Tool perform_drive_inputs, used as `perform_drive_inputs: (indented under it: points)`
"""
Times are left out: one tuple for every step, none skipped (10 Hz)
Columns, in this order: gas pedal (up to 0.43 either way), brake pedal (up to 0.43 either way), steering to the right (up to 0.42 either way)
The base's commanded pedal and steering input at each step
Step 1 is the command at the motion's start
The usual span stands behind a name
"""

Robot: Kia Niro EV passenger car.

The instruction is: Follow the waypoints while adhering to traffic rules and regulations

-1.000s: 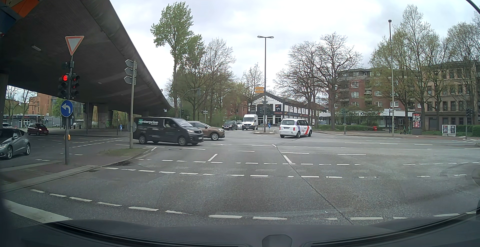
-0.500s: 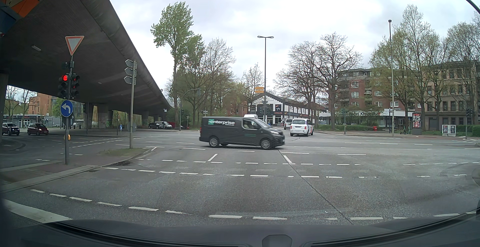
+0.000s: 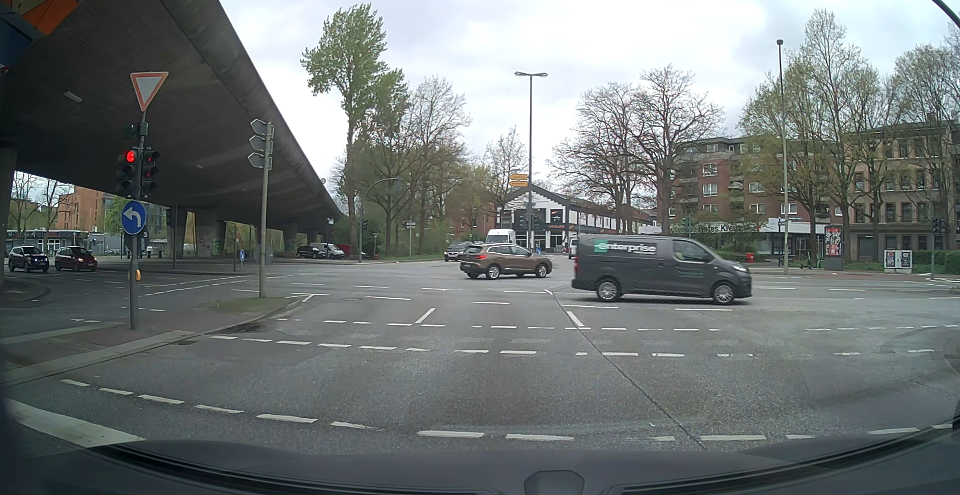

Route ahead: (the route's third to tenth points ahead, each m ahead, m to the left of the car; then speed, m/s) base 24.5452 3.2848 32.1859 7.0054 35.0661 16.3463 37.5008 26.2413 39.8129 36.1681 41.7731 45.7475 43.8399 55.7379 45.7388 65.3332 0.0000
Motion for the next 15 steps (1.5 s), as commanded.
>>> perform_drive_inputs:
  points:
    - [0.000, 0.274, -0.011]
    - [0.000, 0.274, -0.011]
    - [0.000, 0.274, -0.011]
    - [0.000, 0.274, -0.011]
    - [0.000, 0.274, -0.011]
    - [0.000, 0.274, -0.011]
    - [0.000, 0.274, -0.011]
    - [0.000, 0.274, -0.011]
    - [0.000, 0.274, -0.011]
    - [0.000, 0.274, -0.011]
    - [0.000, 0.274, -0.011]
    - [0.000, 0.274, -0.011]
    - [0.000, 0.274, -0.011]
    - [0.000, 0.274, -0.011]
    - [0.000, 0.274, -0.011]
